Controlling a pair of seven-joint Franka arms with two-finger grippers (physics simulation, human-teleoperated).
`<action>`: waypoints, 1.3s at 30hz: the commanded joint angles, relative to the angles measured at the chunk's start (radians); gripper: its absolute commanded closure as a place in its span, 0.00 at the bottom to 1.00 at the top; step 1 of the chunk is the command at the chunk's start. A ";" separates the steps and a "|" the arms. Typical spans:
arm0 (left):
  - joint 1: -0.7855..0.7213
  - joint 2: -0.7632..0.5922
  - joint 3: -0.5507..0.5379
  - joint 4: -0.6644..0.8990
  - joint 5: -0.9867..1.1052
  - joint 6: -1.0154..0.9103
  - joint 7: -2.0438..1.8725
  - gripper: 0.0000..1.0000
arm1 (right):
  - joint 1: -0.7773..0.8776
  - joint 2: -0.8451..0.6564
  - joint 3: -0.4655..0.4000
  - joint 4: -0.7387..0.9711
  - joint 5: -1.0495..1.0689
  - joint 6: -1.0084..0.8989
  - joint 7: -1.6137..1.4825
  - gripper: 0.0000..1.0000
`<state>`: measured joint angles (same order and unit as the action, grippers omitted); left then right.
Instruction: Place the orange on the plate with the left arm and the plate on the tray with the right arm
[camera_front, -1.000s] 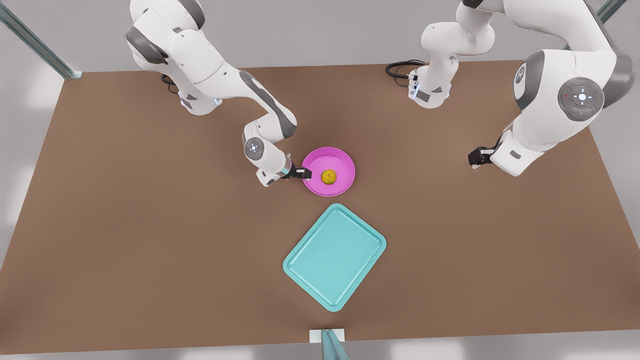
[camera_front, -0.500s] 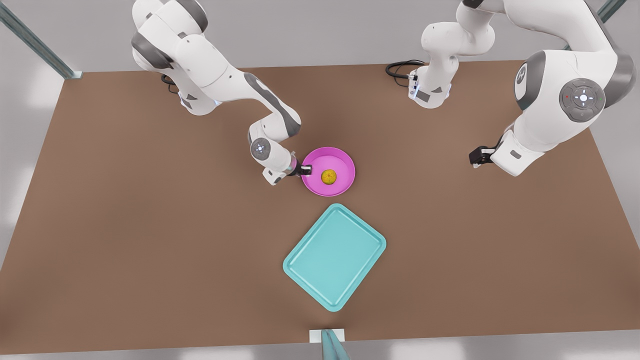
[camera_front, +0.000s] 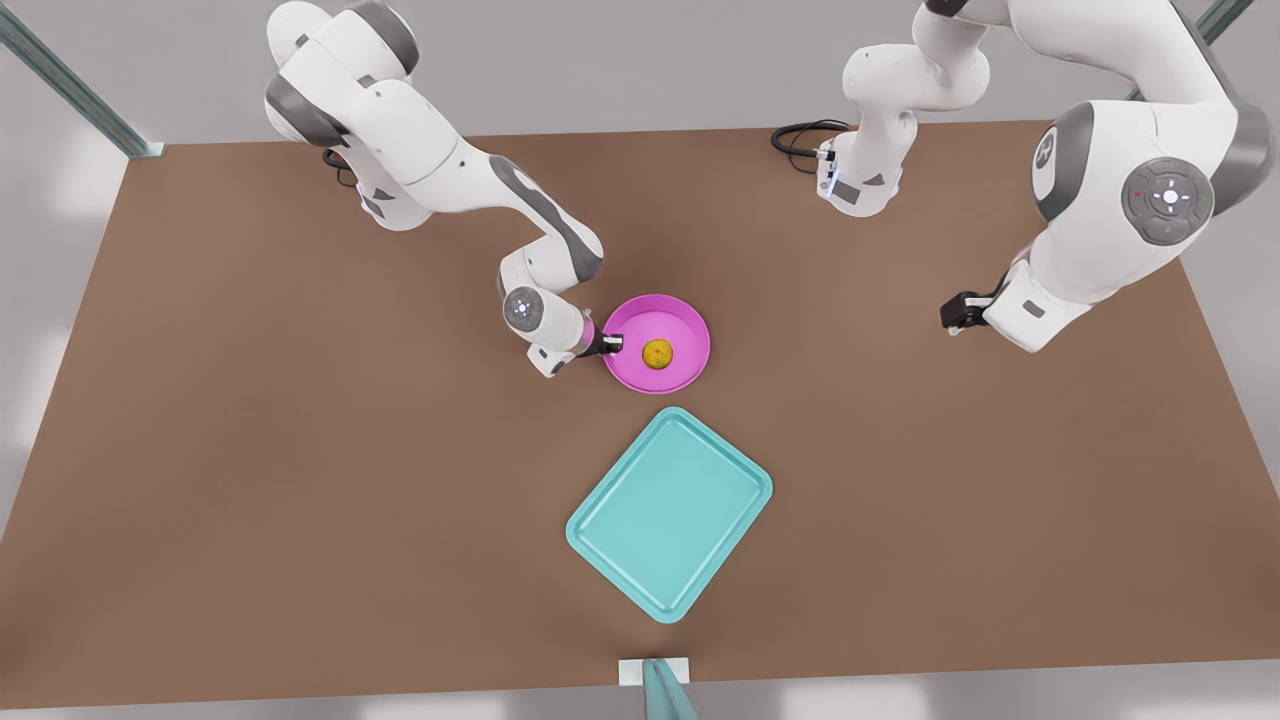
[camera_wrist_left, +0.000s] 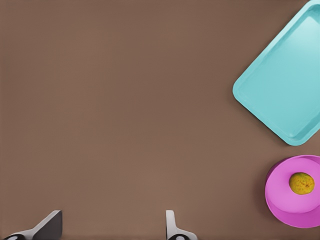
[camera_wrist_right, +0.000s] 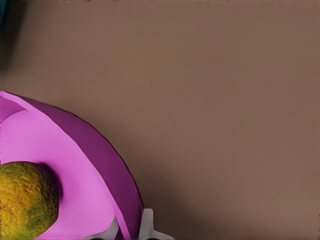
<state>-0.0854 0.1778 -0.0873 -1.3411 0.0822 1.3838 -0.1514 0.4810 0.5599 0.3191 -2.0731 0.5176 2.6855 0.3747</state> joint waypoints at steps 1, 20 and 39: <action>0.000 -0.001 0.000 0.000 0.001 -0.003 0.012 0.00 | -0.002 -0.002 0.000 0.019 -0.002 -0.079 -0.025 0.79; 0.000 -0.001 0.007 0.000 0.001 -0.017 0.012 0.00 | -0.028 -0.074 0.001 0.053 0.001 -0.079 -0.059 0.79; -0.002 -0.003 0.007 0.000 0.001 -0.025 0.012 0.00 | -0.105 0.258 -0.115 0.646 -0.004 -0.115 -0.076 0.79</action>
<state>-0.0869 0.1760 -0.0795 -1.3411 0.0823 1.3628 -0.1411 0.3759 0.8024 0.2040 -1.4554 0.5205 2.5961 0.2979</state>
